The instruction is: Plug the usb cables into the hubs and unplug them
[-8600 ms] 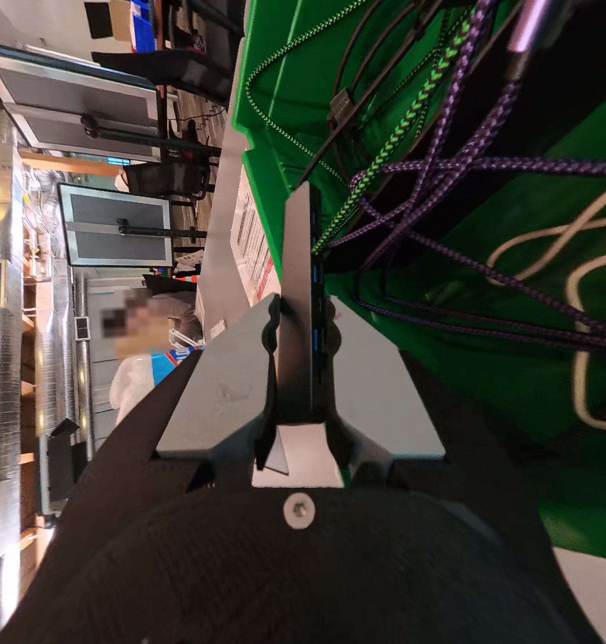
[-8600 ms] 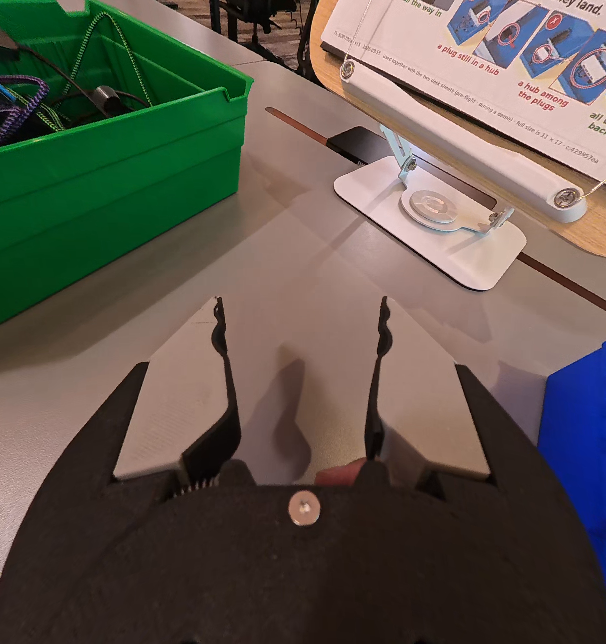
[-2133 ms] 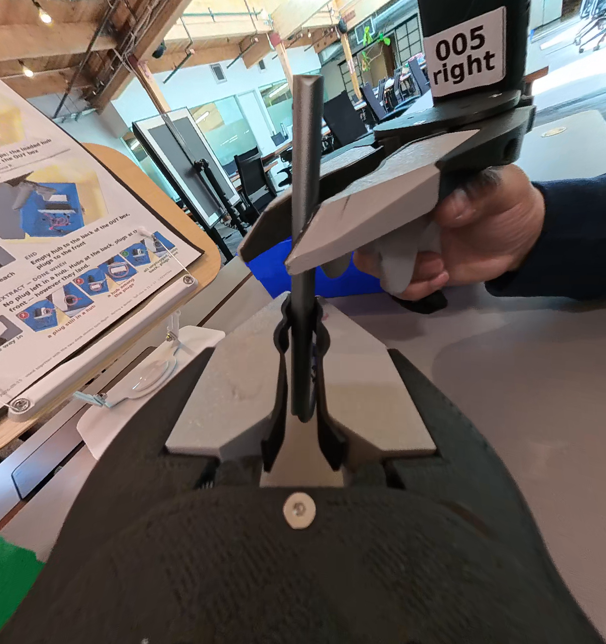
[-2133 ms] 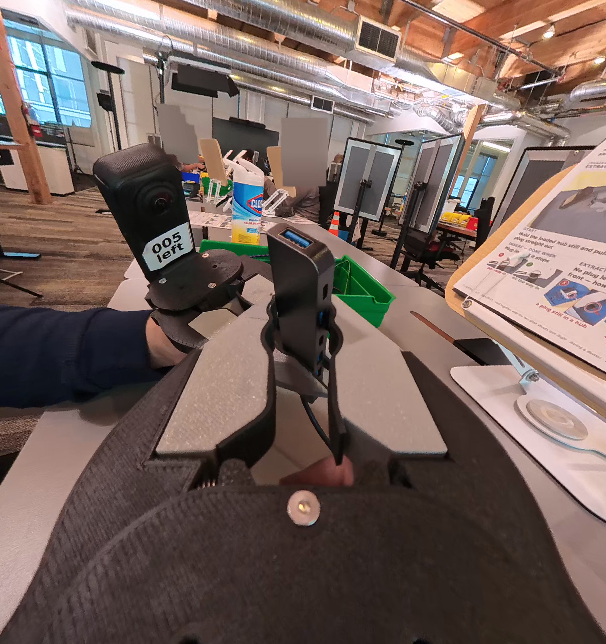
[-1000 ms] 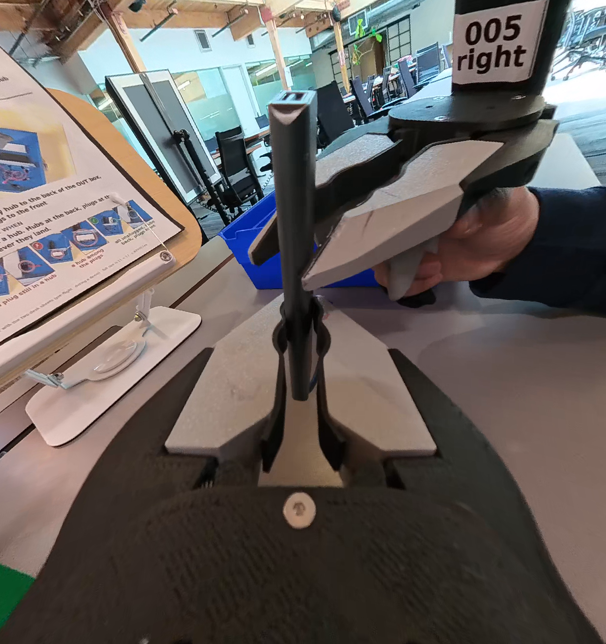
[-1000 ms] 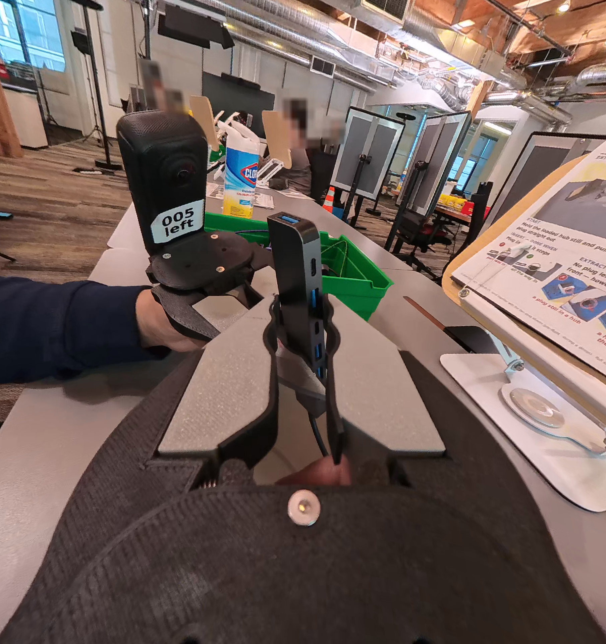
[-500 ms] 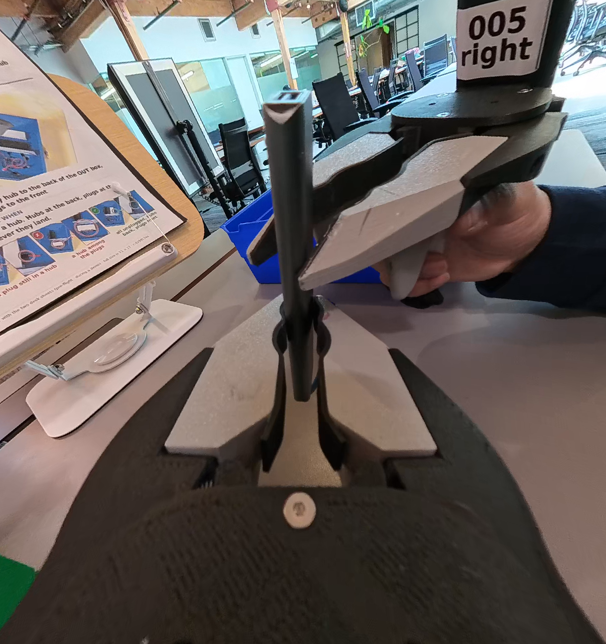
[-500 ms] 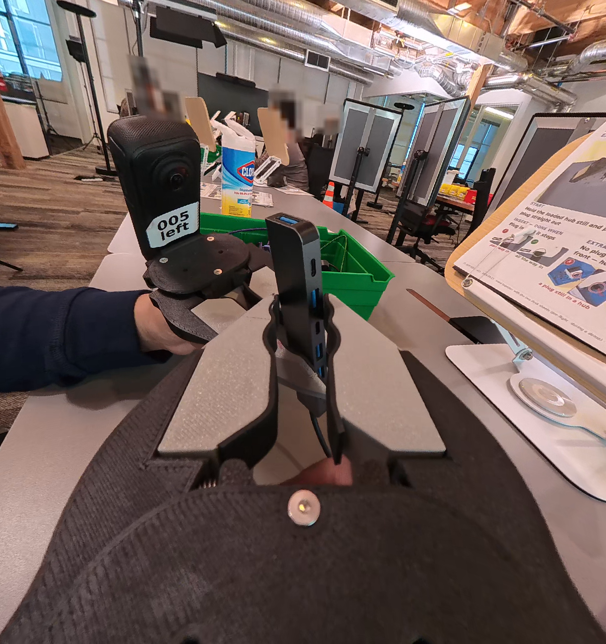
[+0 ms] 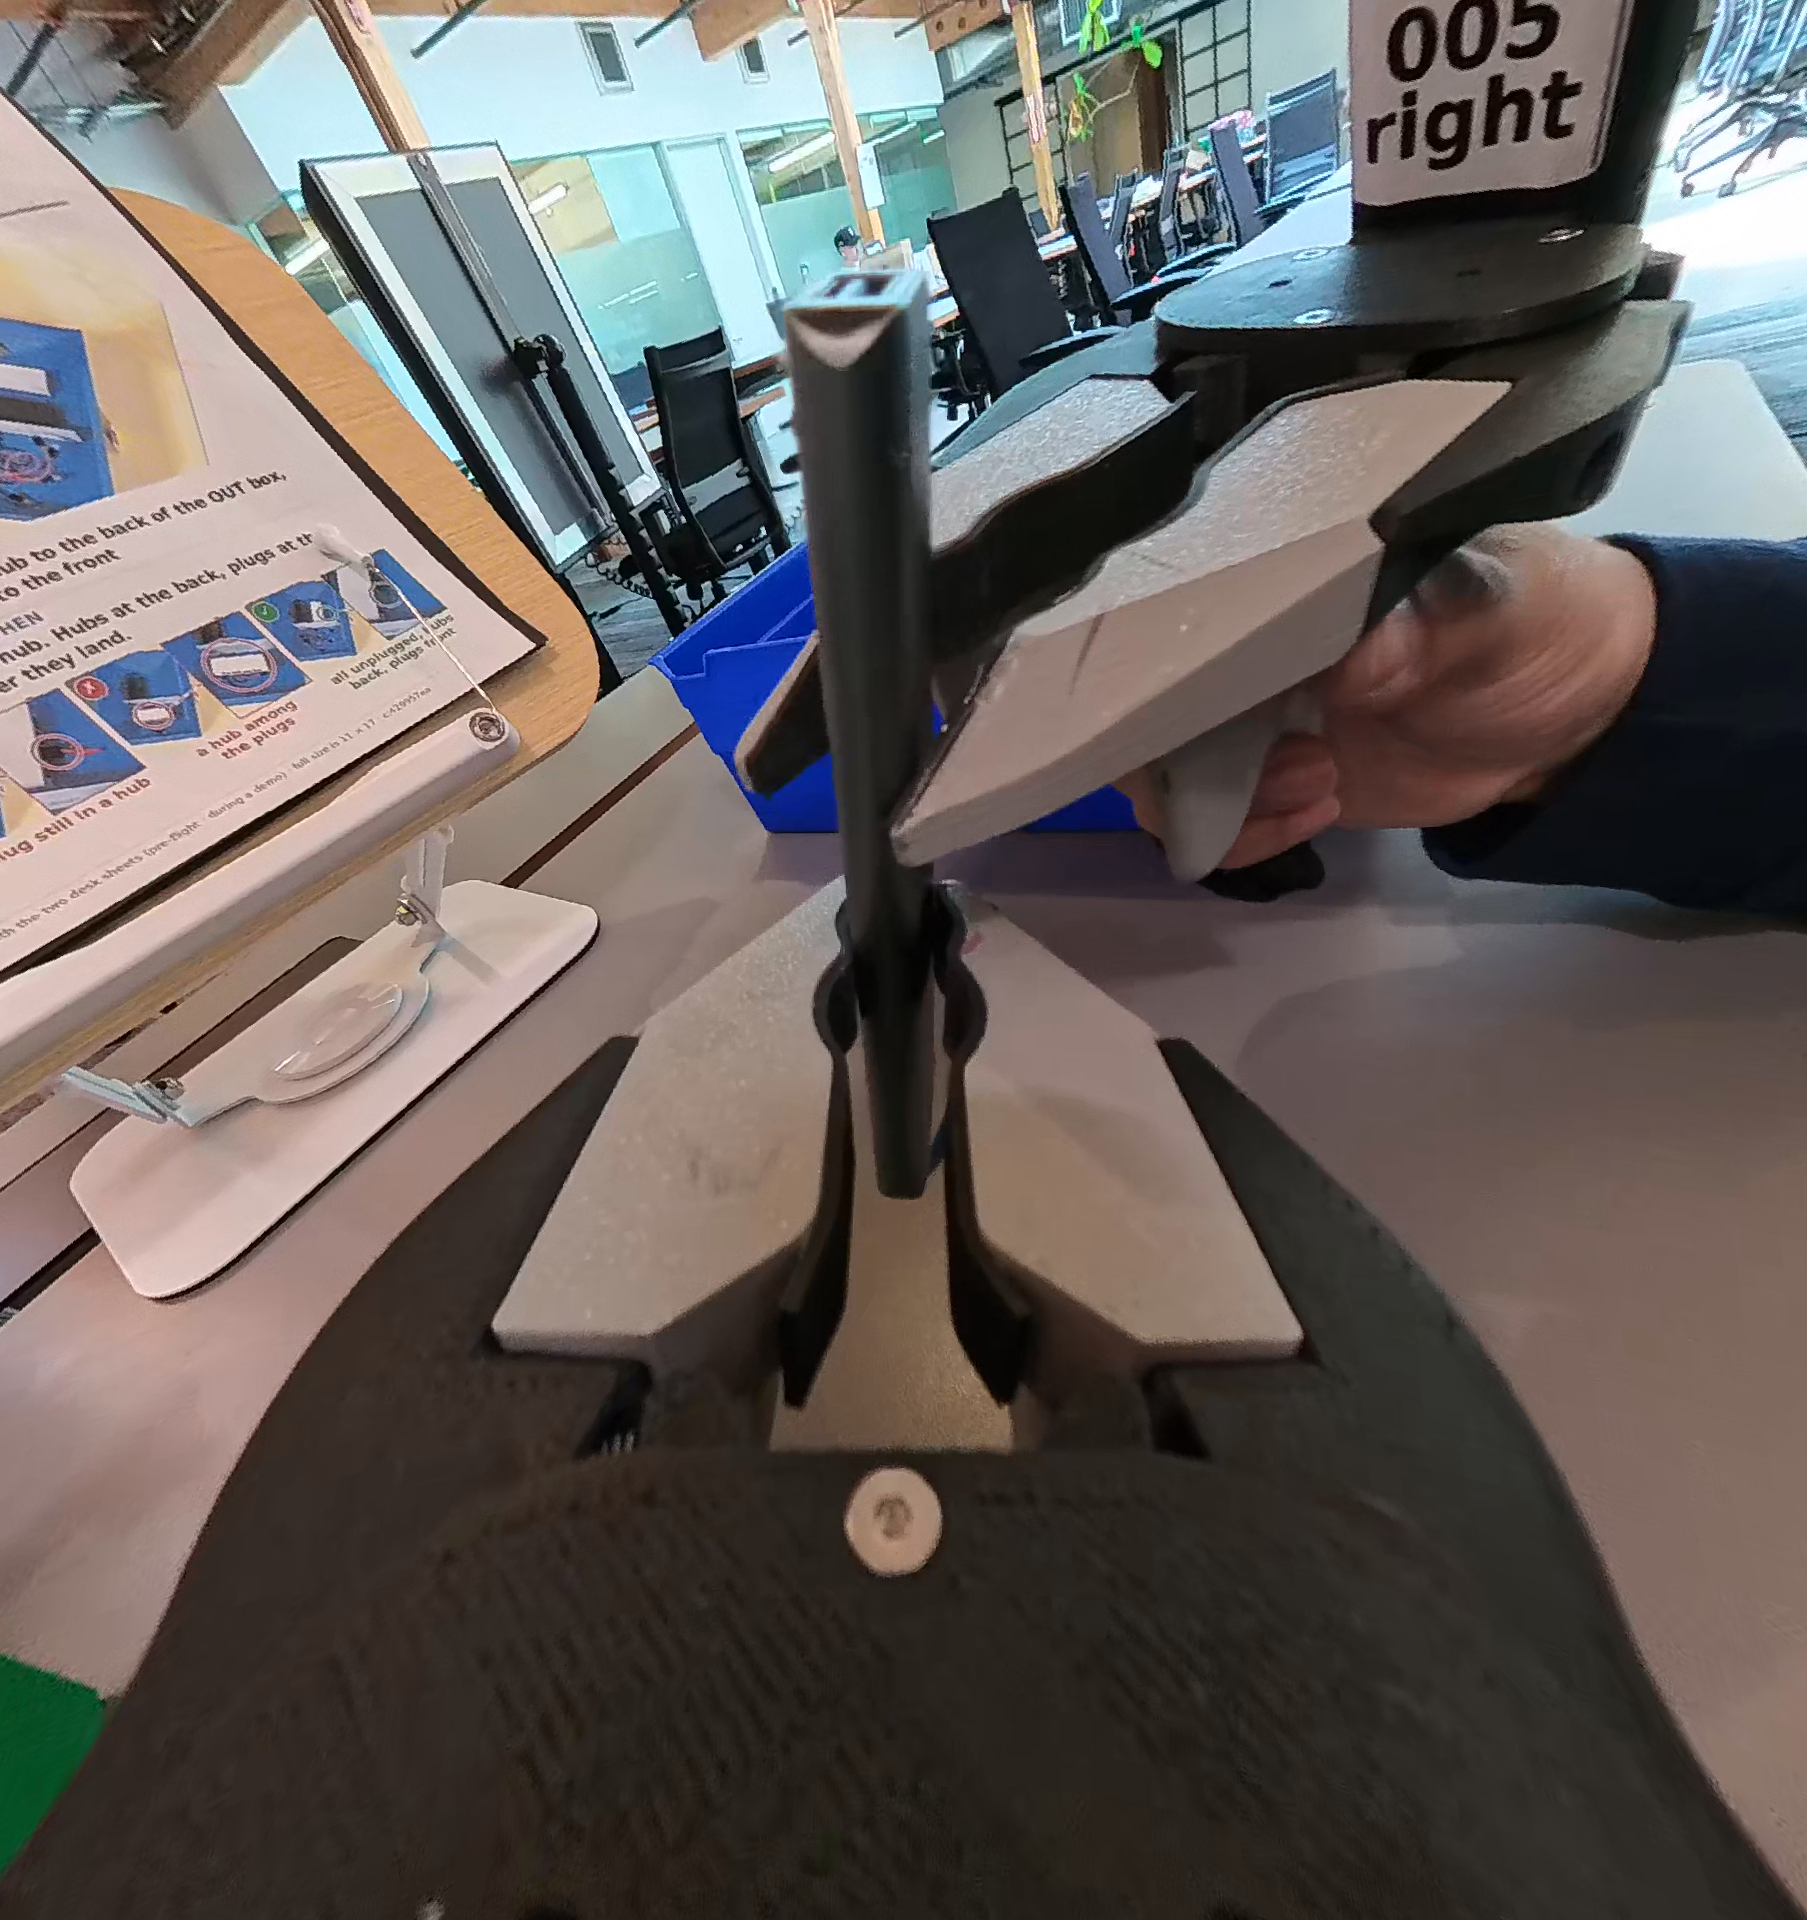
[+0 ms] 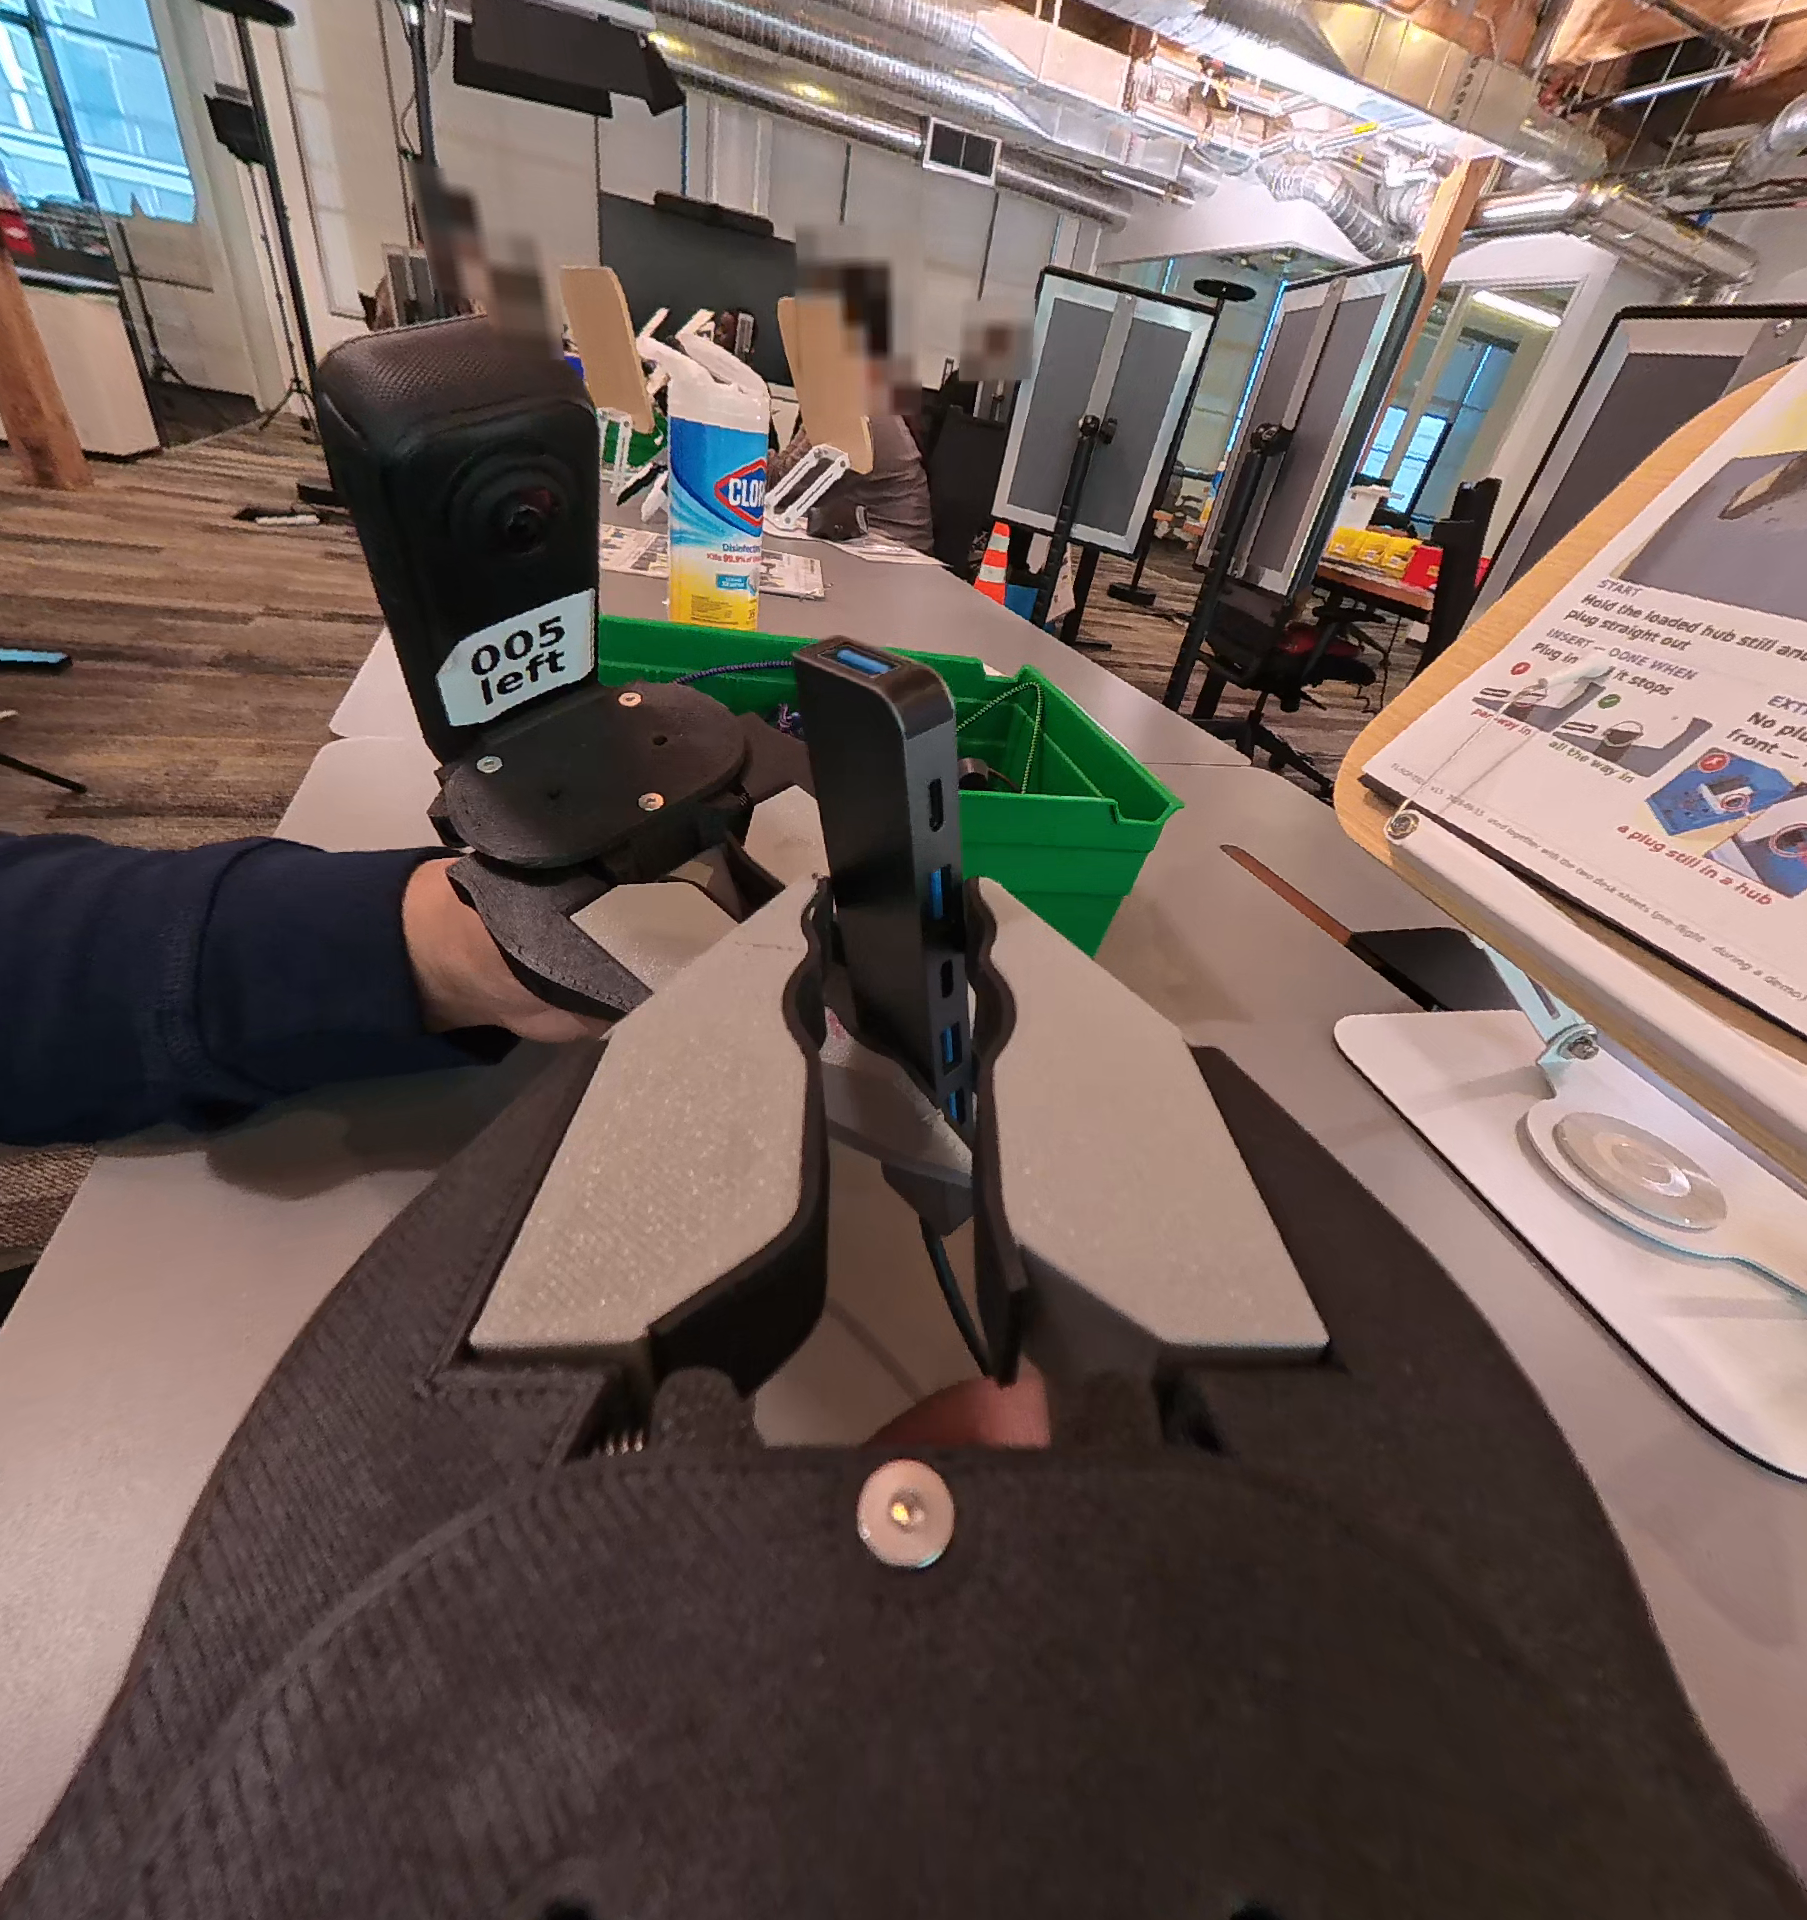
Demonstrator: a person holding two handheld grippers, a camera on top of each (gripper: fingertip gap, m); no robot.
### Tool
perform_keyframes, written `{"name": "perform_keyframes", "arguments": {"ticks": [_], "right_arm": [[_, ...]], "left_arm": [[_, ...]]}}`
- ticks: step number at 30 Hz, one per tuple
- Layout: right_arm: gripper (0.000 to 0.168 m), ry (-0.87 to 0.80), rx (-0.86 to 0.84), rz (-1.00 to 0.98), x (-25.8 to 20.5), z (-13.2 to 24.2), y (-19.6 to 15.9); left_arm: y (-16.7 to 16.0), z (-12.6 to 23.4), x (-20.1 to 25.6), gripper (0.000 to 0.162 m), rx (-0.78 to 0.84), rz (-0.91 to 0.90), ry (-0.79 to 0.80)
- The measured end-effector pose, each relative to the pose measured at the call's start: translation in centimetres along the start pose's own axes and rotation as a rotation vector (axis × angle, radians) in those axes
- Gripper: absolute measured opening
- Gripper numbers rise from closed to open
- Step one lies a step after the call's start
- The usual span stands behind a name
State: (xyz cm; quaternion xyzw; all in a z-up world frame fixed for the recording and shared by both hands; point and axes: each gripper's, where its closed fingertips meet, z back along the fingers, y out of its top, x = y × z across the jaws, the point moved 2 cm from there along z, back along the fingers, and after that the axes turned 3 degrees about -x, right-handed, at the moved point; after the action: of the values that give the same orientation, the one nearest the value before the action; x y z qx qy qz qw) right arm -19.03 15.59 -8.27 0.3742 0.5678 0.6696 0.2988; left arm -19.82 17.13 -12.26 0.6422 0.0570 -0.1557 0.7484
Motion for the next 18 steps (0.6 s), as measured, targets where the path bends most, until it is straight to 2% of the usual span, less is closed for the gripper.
{"name": "perform_keyframes", "arguments": {"ticks": [10, 18], "right_arm": [[0.022, -0.009, 0.01, 0.052, -0.28, 0.09, 0.28], [0.02, -0.05, 0.002, 0.058, 0.3, 0.18, 0.28]], "left_arm": [[0.34, 0.11, 0.16, 0.007, 0.023, 0.013, -0.013], [0.31, -0.01, -0.4, 0.011, 0.029, -0.008, 0.07]]}}
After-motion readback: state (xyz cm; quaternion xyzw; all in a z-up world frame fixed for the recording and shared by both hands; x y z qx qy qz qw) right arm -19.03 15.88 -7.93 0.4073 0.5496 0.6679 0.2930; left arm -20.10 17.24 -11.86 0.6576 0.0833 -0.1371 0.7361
